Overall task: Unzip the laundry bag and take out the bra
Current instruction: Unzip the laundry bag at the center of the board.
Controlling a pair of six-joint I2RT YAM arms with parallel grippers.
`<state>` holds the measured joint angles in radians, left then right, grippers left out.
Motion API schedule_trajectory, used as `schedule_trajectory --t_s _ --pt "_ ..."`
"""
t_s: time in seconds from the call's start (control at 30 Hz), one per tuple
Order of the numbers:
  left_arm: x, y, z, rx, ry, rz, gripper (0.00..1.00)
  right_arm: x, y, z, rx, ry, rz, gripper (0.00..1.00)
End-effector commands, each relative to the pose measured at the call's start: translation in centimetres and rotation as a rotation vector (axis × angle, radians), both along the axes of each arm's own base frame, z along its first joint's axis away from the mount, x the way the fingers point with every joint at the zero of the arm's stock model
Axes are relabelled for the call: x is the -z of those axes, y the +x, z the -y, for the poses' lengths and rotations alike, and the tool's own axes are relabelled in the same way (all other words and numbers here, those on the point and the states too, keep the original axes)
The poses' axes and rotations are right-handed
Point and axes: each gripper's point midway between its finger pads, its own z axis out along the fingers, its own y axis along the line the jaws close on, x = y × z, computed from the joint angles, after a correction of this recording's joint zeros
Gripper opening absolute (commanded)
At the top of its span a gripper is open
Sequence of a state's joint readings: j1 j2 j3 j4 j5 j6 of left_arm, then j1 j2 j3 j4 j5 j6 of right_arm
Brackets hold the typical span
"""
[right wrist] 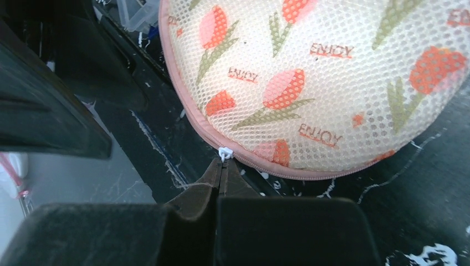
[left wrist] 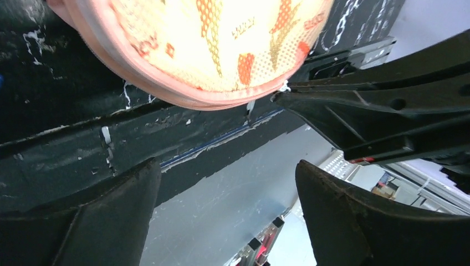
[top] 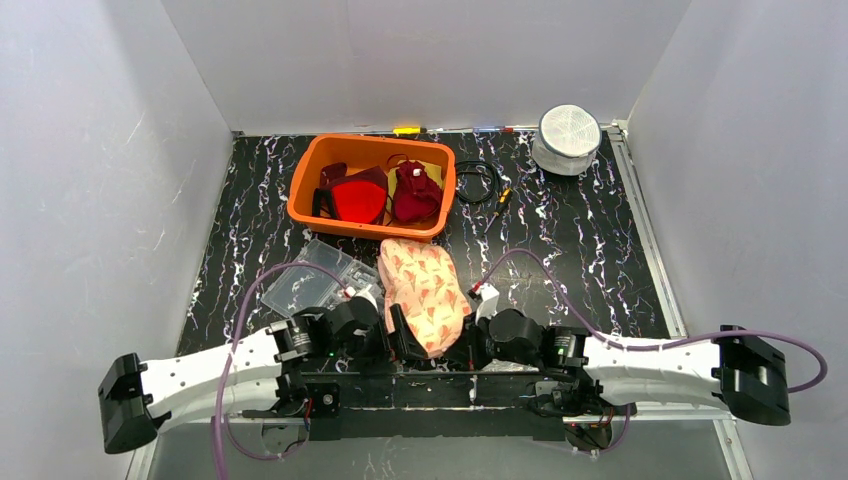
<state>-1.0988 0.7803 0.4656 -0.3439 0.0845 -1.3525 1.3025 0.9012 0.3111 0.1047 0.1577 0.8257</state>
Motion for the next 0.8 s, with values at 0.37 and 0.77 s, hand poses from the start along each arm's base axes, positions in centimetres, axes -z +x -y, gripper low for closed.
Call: schedule_trajectory --t_s 0.37,0.77 --pt "2.5 3.0 0.3 -0.283 0.097 0.006 0.87 -5.6 -1.6 -4.6 -0.09 0.147 0.099 0.01" --pt "2.4 4.1 -1.3 -0.352 0.146 0.055 0.31 -5.7 -1.9 -3.8 -0.075 0.132 0.113 0.01"
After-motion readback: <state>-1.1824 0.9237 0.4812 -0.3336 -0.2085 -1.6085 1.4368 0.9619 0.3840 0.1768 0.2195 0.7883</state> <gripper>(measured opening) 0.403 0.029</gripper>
